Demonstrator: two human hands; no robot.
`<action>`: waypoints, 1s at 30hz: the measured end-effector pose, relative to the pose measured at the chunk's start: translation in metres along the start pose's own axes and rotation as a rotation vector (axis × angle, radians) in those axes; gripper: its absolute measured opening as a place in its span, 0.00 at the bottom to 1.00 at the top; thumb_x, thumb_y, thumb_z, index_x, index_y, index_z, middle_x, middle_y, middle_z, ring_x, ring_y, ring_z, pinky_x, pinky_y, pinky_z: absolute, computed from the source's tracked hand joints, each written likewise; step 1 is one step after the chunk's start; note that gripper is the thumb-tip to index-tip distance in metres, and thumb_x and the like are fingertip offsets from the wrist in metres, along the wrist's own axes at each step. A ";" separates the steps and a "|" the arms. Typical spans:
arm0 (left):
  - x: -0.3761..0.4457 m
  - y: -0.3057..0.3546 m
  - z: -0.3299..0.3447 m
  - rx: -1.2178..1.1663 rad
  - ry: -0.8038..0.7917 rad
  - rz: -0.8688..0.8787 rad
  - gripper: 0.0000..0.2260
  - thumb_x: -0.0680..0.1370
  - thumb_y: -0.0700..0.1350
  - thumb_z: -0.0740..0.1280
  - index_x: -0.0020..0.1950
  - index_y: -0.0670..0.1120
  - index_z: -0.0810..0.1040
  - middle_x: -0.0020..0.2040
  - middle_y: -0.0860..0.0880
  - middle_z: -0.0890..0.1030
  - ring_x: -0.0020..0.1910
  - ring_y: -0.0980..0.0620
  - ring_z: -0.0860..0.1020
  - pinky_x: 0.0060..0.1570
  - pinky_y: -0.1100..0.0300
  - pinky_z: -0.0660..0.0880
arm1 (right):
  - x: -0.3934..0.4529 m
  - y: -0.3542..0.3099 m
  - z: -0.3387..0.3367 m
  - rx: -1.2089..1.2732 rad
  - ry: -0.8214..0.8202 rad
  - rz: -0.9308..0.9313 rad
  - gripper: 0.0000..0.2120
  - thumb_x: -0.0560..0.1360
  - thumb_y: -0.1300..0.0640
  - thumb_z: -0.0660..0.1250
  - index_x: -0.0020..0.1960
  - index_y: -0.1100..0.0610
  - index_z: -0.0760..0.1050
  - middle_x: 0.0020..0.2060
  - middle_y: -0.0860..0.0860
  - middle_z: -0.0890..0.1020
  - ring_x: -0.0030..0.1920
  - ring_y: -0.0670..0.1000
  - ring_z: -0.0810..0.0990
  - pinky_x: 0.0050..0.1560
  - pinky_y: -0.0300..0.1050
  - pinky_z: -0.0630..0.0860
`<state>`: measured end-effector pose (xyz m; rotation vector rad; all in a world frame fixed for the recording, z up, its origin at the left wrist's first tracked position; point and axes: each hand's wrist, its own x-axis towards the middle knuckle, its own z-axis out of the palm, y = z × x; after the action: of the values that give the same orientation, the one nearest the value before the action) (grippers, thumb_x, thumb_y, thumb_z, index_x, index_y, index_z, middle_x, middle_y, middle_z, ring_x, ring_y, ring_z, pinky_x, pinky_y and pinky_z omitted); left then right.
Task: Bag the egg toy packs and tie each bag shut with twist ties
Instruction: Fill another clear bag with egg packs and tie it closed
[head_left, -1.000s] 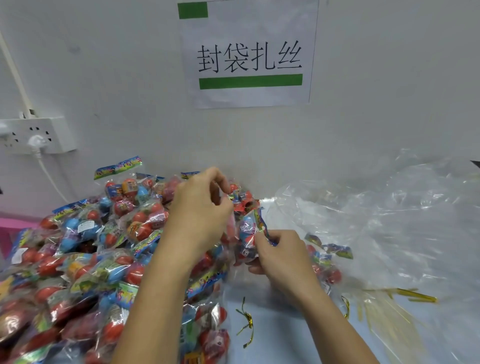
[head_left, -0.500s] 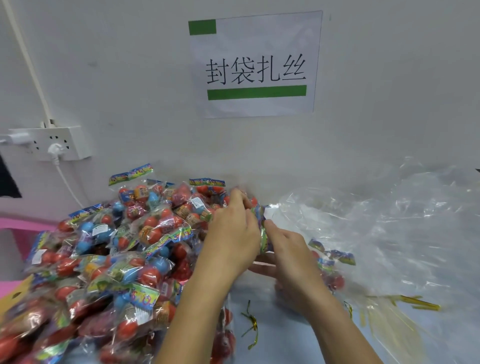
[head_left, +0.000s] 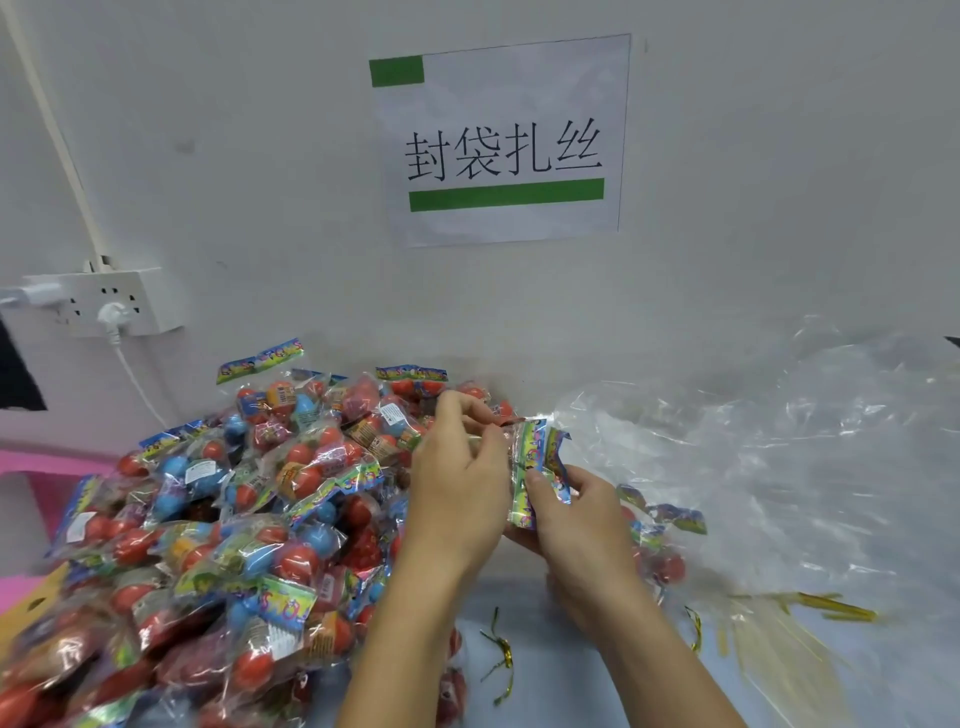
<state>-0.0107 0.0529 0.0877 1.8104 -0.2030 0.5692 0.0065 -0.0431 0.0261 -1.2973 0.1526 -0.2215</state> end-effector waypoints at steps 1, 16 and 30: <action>-0.002 -0.002 -0.001 -0.047 0.059 0.005 0.05 0.79 0.36 0.62 0.46 0.45 0.74 0.39 0.49 0.77 0.35 0.51 0.76 0.39 0.53 0.75 | 0.000 -0.001 0.000 -0.019 0.002 -0.003 0.15 0.81 0.59 0.65 0.67 0.62 0.76 0.62 0.58 0.80 0.52 0.57 0.85 0.40 0.43 0.84; 0.007 -0.055 -0.033 -0.540 -0.144 -0.490 0.16 0.77 0.58 0.67 0.48 0.47 0.86 0.45 0.44 0.87 0.40 0.46 0.86 0.35 0.55 0.81 | -0.016 -0.020 -0.007 -0.084 -0.333 -0.024 0.12 0.83 0.62 0.60 0.52 0.53 0.82 0.46 0.50 0.88 0.47 0.50 0.87 0.42 0.43 0.84; 0.001 -0.054 -0.003 -0.412 -0.114 -0.247 0.07 0.81 0.51 0.66 0.52 0.52 0.83 0.46 0.54 0.86 0.46 0.58 0.84 0.41 0.65 0.79 | -0.018 -0.031 -0.020 -0.265 -0.283 -0.100 0.12 0.74 0.45 0.73 0.50 0.52 0.82 0.39 0.48 0.87 0.42 0.48 0.87 0.42 0.45 0.85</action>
<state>0.0115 0.0733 0.0432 1.4393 -0.1567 0.2275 -0.0176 -0.0653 0.0506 -1.5870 -0.1288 -0.1022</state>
